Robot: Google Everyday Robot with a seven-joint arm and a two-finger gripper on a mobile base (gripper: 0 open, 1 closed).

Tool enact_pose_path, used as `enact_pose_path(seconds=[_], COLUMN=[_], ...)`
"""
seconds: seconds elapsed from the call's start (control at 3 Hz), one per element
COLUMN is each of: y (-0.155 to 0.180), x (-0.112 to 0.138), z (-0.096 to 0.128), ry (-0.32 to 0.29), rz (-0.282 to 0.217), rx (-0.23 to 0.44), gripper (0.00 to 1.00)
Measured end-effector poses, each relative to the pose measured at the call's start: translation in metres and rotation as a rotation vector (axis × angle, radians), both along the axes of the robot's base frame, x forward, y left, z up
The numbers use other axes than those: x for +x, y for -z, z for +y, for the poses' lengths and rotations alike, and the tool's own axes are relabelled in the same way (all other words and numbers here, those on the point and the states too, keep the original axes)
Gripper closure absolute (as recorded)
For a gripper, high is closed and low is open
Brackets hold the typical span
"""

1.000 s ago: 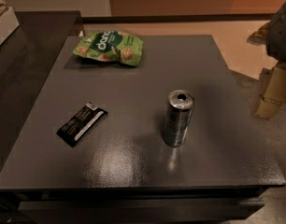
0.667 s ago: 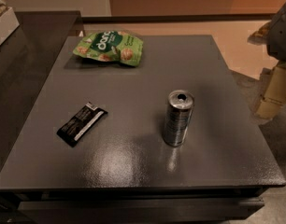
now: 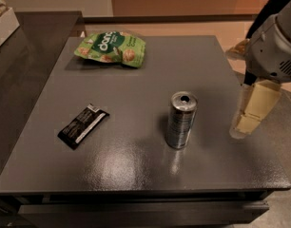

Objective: Move redbull can near rxbar chocolate

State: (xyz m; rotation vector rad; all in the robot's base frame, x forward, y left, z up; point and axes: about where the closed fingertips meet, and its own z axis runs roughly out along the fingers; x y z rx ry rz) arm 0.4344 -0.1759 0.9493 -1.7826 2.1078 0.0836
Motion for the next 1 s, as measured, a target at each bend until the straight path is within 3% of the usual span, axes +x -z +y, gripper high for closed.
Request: enact_pose_path(seconds=[1.0], y=[0.031], x=[-0.006], z=[0.071], ry=[-0.122], rz=[0.050], rx=[0.189], gripper=[0.00])
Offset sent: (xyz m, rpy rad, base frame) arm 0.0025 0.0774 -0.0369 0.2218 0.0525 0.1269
